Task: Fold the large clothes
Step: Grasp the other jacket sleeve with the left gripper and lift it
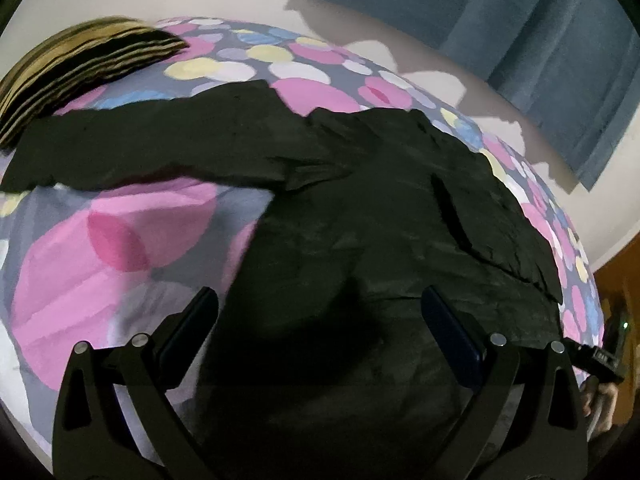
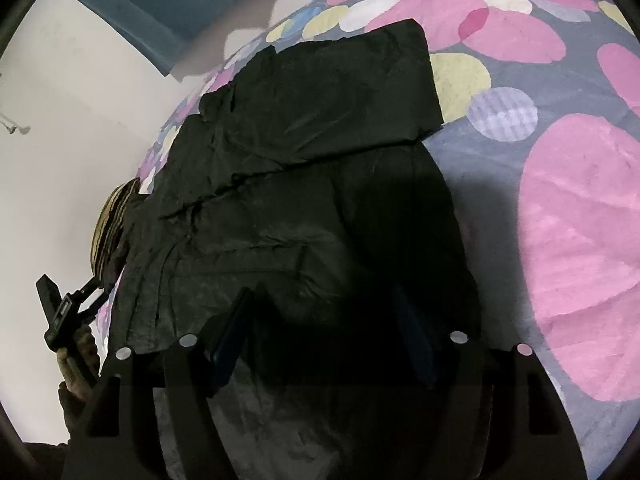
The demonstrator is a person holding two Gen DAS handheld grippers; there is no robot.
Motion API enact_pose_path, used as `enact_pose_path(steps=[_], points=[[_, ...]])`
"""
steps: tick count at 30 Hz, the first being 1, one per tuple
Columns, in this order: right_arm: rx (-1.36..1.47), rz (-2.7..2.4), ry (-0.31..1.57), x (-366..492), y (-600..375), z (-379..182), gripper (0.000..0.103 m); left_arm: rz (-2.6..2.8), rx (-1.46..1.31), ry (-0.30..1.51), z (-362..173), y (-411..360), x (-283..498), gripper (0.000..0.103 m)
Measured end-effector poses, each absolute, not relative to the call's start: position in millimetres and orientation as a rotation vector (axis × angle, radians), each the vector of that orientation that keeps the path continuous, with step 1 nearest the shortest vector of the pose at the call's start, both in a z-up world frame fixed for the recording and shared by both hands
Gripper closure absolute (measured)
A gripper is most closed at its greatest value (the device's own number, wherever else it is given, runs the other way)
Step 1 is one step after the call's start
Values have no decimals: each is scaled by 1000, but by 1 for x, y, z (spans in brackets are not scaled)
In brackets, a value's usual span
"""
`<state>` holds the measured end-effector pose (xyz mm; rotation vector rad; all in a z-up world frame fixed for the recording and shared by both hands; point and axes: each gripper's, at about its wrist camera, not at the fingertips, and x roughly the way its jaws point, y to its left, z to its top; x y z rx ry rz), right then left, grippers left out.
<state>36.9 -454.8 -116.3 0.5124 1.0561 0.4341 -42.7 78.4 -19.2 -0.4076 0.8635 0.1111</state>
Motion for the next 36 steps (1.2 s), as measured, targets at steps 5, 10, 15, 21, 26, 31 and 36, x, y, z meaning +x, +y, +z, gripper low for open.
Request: enact_pose_path(steps=[5, 10, 15, 21, 26, 31, 36], points=[[543, 455, 1038, 37, -458, -119, 26, 166, -470, 860, -26, 112, -59, 2], [548, 461, 1021, 29, -455, -118, 25, 248, -574, 836, -38, 167, -75, 2], [533, 456, 1007, 29, -448, -115, 22, 319, -636, 787, -47, 220, -88, 2], [539, 451, 993, 28, -447, -116, 21, 400, -718, 716, -54, 292, -99, 2], [544, 451, 982, 27, -448, -117, 21, 456, -806, 636, -56, 351, -108, 2], [550, 447, 970, 26, -449, -117, 21, 398, -891, 564, -59, 385, -104, 2], [553, 446, 958, 24, -450, -118, 21, 385, -940, 528, -63, 401, -98, 2]])
